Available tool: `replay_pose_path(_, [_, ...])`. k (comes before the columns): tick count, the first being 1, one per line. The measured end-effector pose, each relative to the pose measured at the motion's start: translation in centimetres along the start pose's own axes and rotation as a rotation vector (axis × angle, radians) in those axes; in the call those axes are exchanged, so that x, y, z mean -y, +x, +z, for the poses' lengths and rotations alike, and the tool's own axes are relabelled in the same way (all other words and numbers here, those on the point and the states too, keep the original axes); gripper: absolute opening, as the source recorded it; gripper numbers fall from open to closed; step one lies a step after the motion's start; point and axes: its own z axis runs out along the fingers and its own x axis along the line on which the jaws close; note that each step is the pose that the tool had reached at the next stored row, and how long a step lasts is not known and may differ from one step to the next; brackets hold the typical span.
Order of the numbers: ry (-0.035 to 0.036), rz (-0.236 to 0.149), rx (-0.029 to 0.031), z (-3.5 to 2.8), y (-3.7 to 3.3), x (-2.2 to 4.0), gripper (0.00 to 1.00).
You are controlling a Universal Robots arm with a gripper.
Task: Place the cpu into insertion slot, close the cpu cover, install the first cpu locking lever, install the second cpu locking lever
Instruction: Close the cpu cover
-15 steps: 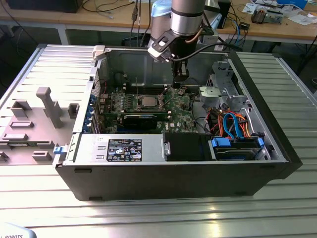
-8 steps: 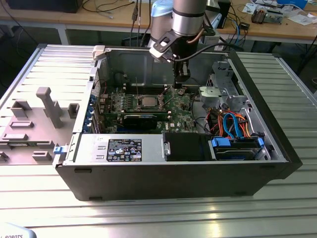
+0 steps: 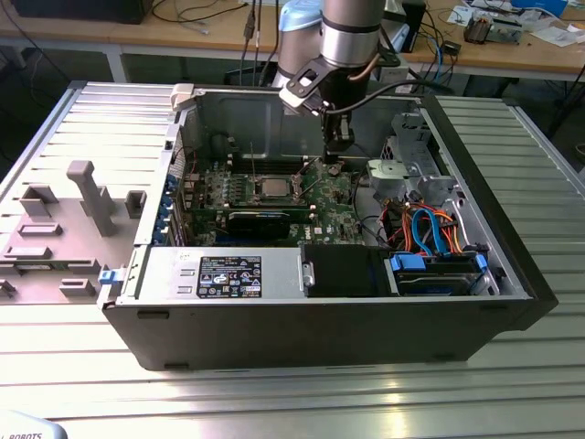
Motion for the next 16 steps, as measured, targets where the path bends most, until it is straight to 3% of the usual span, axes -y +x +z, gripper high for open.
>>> replay_pose_path(11, [0.0005, 0.0, -0.0001, 0.35, -0.04, -0.74, 0.11])
replay_pose_path(16, [0.0007, 0.0, -0.0003, 1.28, -0.02, -0.74, 0.11])
